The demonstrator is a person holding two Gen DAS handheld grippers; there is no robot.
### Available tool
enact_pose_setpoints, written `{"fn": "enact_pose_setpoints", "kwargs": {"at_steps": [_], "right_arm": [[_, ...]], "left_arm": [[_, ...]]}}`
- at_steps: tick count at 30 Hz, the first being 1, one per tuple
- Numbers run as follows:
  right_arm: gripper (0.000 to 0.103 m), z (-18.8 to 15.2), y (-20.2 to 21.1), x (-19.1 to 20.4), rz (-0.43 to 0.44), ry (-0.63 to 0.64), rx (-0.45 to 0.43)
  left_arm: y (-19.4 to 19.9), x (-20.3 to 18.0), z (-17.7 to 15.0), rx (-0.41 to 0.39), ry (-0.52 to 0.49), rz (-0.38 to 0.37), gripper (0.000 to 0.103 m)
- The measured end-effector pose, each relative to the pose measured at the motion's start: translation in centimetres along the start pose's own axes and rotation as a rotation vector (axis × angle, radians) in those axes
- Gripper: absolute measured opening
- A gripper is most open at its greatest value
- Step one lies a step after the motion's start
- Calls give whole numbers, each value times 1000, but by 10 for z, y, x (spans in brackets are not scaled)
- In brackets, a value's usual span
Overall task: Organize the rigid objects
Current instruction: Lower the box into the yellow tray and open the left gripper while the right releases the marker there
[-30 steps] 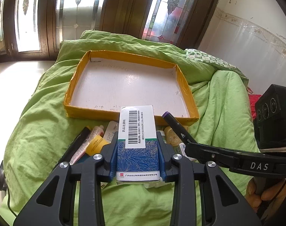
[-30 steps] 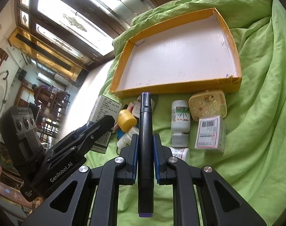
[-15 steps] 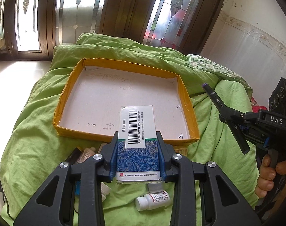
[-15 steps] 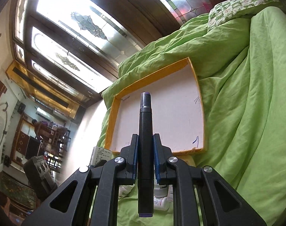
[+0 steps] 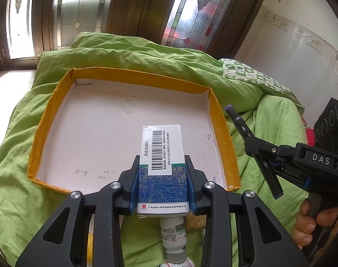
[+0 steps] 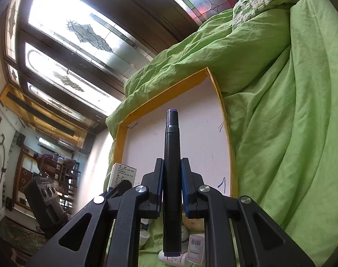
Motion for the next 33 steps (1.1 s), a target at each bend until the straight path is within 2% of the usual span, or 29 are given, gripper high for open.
{"fn": "enact_pose_setpoints", "kwargs": {"at_steps": [7,14,20,27,30,33], "right_arm": [[13,11,-36,-22,-75,9,37],[13,10,-55,-25,-153,75,65],[13,13,-58,-35,-195,113,63],[13,16,-54,-36,-222,160,44],[15,18,-55,-33,-254,189,33],[28,19,-51,-30,-266,199,8]], "left_arm": [[-39,-8,8,49,-28,6,32],[-71,-8,7,82,-44,4,32],[-87,-6,0,102,-51,6,32],[-87,-11,-5,102,-86,11,32],[-87,-11,-7,114,-81,2,39],[-83,-10,-6,105,-78,16,53]]}}
Point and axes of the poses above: each gripper's, at about its wrist camera, not at the fingertips, and y roughly against the way its jaws point, x to its left, z to its top, the point moved 7 cm from there along -y, roughly the way its jaws point, and after that the axes turned 1 degree about -z, right-handed, at the moved point
